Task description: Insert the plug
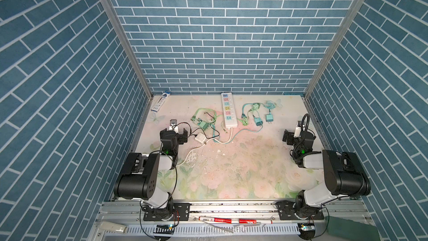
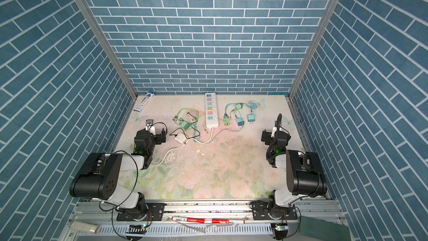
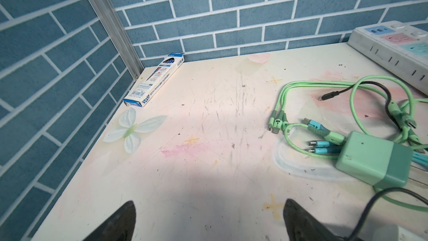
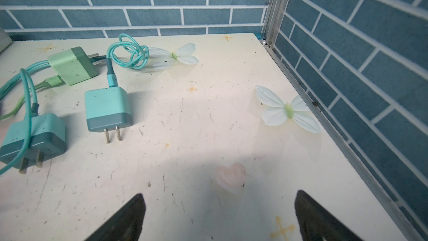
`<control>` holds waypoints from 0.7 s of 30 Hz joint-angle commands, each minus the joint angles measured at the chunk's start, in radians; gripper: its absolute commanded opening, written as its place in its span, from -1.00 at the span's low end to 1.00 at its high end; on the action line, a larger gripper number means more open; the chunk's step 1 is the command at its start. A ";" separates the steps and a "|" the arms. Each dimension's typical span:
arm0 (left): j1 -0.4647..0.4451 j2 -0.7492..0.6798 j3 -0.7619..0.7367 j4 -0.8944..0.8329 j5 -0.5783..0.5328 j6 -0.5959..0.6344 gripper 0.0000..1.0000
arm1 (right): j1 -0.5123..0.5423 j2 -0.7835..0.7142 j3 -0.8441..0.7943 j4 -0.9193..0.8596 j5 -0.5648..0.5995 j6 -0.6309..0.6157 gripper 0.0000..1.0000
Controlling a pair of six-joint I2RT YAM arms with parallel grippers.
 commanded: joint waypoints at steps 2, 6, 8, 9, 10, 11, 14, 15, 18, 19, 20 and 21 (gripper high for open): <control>-0.001 -0.001 -0.004 -0.002 0.011 0.004 0.99 | 0.003 -0.006 0.006 0.000 -0.008 0.029 0.98; 0.001 -0.001 -0.003 -0.004 0.014 0.004 0.99 | 0.003 -0.005 0.007 -0.003 -0.009 0.029 0.98; 0.001 -0.002 -0.005 0.000 0.013 0.004 0.99 | 0.003 -0.007 0.004 0.001 -0.011 0.028 0.98; 0.001 -0.001 -0.005 0.000 0.013 0.004 0.99 | 0.003 -0.005 0.005 0.001 -0.018 0.024 0.98; 0.001 -0.001 -0.005 0.000 0.014 0.004 0.99 | 0.003 -0.007 0.006 -0.001 -0.023 0.023 0.98; 0.001 -0.002 -0.007 0.002 0.012 0.006 0.99 | 0.003 -0.007 0.006 0.000 -0.019 0.023 0.99; -0.001 -0.005 -0.009 0.008 0.004 0.007 0.99 | 0.004 -0.019 0.003 -0.004 -0.036 0.015 0.98; -0.005 -0.014 -0.005 -0.011 0.000 0.010 0.99 | 0.007 -0.037 0.004 -0.020 -0.046 0.007 0.98; -0.012 -0.073 0.017 -0.096 -0.012 0.014 0.99 | 0.012 -0.109 0.020 -0.110 -0.024 0.009 0.98; -0.014 -0.103 0.037 -0.159 -0.013 0.018 0.99 | 0.012 -0.133 0.036 -0.155 -0.019 0.010 0.98; -0.017 -0.129 0.064 -0.229 -0.014 0.019 0.99 | 0.013 -0.151 0.051 -0.197 -0.019 0.009 0.98; -0.020 -0.151 0.092 -0.301 -0.017 0.014 0.99 | 0.016 -0.162 0.070 -0.235 -0.015 0.009 0.98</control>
